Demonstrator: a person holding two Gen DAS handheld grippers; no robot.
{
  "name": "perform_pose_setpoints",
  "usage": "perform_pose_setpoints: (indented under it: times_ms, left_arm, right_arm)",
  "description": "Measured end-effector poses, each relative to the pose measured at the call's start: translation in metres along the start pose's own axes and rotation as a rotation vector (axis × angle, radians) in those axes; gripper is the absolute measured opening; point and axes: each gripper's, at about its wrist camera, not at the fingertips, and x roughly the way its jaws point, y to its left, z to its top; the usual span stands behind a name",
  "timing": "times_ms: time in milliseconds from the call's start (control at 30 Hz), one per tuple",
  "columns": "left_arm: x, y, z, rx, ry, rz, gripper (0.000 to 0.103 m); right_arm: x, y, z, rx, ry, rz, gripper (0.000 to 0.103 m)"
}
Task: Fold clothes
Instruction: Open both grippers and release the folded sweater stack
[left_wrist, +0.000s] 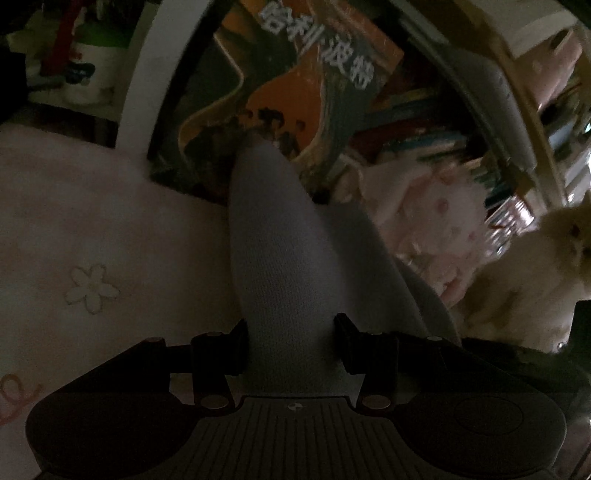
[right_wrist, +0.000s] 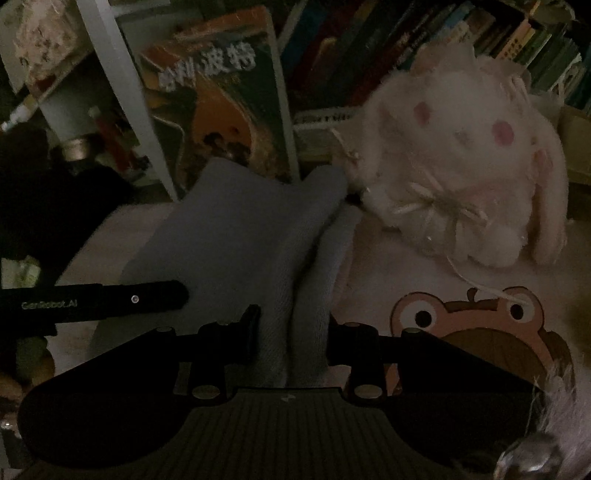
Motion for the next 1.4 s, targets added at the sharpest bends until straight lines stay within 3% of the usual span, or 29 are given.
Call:
perform_pose_setpoints:
  times_ms: [133, 233, 500, 667, 867, 1000, 1133, 1400]
  left_arm:
    - [0.003, 0.004, -0.002, -0.019, 0.017, 0.01, 0.05]
    - [0.003, 0.005, -0.001, -0.02, 0.029, 0.027, 0.056]
    - [-0.033, -0.006, -0.003, 0.075, -0.061, 0.11, 0.069]
    - [-0.058, -0.015, -0.022, 0.138, -0.111, 0.196, 0.074]
    - [-0.077, -0.032, -0.055, 0.247, -0.136, 0.336, 0.084]
    - [-0.087, -0.037, -0.071, 0.262, -0.125, 0.335, 0.086]
    - [-0.096, -0.043, -0.086, 0.273, -0.149, 0.357, 0.097]
    - [-0.103, -0.049, -0.109, 0.304, -0.143, 0.385, 0.1]
  right_arm:
    - [0.001, -0.006, -0.007, 0.043, -0.003, 0.007, 0.032]
    - [0.001, -0.005, -0.009, 0.044, -0.002, -0.017, 0.04]
    - [-0.026, 0.006, -0.022, -0.011, -0.06, -0.1, 0.074]
    - [-0.051, 0.017, -0.039, -0.055, -0.115, -0.16, 0.086]
    - [-0.073, 0.032, -0.064, -0.083, -0.136, -0.222, 0.091]
    - [-0.082, 0.041, -0.08, -0.085, -0.129, -0.262, 0.094]
    - [-0.09, 0.046, -0.094, -0.049, -0.126, -0.277, 0.098]
    - [-0.097, 0.051, -0.122, 0.01, -0.119, -0.302, 0.1]
